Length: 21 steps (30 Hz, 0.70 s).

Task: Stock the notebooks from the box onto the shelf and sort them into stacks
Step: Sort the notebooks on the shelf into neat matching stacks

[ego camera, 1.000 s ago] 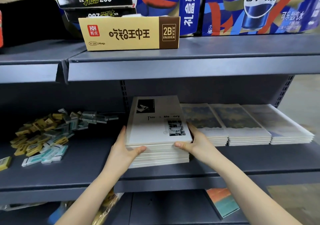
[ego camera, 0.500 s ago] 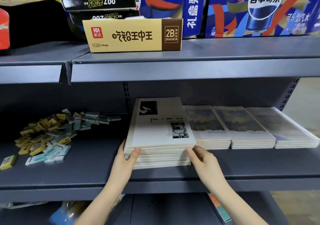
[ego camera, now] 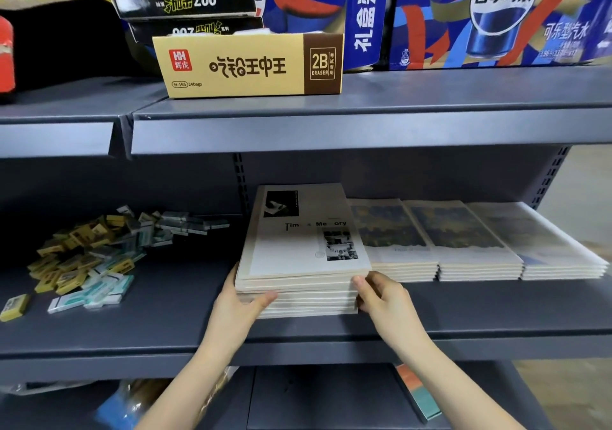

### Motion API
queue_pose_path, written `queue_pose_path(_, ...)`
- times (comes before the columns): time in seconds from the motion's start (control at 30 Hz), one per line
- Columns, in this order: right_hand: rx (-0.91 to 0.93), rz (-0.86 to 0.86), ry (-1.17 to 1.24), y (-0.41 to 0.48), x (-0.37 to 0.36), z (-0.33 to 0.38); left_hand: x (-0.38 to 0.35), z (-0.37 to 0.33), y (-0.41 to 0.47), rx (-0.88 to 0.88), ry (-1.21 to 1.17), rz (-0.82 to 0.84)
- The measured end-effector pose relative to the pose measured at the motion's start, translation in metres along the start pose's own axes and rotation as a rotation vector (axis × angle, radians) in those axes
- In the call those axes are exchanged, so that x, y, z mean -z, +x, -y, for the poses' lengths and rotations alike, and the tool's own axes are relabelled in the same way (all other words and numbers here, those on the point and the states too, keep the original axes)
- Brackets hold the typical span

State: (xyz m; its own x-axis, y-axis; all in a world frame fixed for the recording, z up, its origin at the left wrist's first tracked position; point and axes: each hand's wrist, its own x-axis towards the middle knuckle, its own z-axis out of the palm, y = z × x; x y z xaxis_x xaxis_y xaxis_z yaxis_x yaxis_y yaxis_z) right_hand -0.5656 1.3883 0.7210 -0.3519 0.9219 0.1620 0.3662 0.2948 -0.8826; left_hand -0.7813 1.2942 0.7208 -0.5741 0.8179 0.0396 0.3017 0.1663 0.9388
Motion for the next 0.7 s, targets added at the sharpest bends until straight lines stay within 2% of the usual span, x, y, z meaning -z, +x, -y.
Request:
queue_pose_path(0.23, -0.051, 0.127, -0.043, -0.004, -0.007, -0.002, 0.006, 0.002, 0.001, -0.015, 0.088, 0.046)
queue_pose_path(0.47, -0.049, 0.037, -0.231, -0.004, -0.016, -0.003, 0.006, -0.005, 0.002, -0.014, 0.142, 0.033)
queue_pose_path(0.7, -0.069, 0.051, -0.265, 0.003, -0.009, 0.001, 0.009, -0.006, 0.004, -0.034, 0.168, 0.027)
